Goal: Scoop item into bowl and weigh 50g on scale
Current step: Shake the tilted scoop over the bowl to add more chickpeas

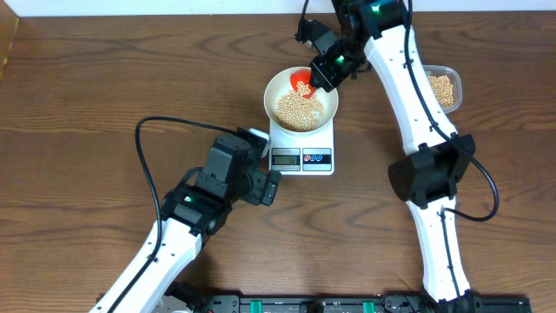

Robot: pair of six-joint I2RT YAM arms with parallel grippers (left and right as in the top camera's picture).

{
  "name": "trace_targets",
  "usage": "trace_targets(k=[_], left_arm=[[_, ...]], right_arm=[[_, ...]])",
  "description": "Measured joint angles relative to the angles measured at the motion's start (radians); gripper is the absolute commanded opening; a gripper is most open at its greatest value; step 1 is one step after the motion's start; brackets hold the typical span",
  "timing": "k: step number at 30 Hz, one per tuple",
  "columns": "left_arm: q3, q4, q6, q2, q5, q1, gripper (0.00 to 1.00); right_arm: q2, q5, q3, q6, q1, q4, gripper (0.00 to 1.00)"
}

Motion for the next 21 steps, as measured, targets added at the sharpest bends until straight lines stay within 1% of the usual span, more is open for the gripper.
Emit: trace_targets(k=[21], left_arm=[[0.0, 0.0, 0.0, 0.0, 0.0, 0.0, 0.93]], right_arm=[[0.0, 0.056, 0.0, -0.082, 0.021, 0.004, 0.01]])
